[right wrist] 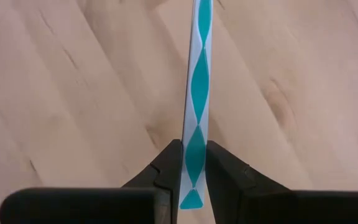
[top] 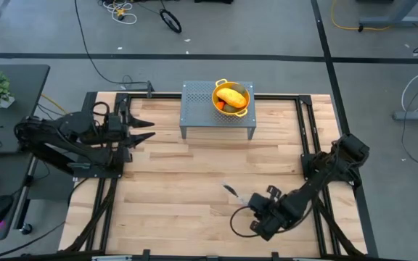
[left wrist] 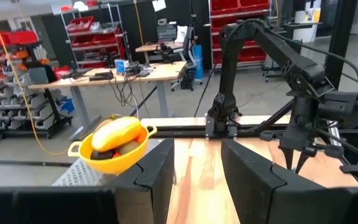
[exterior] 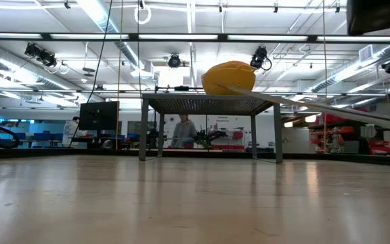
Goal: Pick & Place Fruit
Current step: Put the blue patterned table knife on the shelf
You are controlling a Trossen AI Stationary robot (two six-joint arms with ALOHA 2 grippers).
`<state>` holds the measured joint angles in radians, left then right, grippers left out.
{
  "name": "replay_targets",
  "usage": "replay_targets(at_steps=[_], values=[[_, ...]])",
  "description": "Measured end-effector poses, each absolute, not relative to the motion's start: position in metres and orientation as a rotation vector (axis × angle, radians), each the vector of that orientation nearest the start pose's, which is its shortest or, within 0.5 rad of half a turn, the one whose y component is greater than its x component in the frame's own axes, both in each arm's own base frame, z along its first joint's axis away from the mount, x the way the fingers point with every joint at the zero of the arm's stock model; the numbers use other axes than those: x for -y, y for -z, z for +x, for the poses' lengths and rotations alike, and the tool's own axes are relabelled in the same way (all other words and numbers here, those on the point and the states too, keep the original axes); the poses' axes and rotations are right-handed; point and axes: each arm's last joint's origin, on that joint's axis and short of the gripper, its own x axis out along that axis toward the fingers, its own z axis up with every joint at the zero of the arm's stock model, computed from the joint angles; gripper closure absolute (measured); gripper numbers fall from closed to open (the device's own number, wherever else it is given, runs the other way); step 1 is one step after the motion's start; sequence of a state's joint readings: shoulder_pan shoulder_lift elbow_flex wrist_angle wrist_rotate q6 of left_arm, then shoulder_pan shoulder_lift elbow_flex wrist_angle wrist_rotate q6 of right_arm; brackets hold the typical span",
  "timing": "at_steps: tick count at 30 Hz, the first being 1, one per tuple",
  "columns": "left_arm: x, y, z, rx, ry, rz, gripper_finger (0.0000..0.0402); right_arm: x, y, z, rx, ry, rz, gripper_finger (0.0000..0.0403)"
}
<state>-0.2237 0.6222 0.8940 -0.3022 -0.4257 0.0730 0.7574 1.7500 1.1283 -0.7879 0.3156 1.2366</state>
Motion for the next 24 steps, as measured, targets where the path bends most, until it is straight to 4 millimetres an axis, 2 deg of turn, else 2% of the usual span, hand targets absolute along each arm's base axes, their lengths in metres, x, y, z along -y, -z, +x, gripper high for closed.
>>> replay_targets(at_steps=[6,15,24], values=[[0.017,-0.381,0.129,0.0,-0.202,0.087,0.026,-0.199,-0.176,0.246,-1.188,0.379,0.253,0.0339],[0.016,-0.388,0.126,0.064,-0.205,0.06,0.026,-0.18,-0.179,0.258,-1.138,0.433,0.21,0.0339],[0.016,-0.389,0.126,0.076,-0.205,0.056,0.026,-0.147,-0.206,0.267,-0.995,0.538,0.223,0.0338]])
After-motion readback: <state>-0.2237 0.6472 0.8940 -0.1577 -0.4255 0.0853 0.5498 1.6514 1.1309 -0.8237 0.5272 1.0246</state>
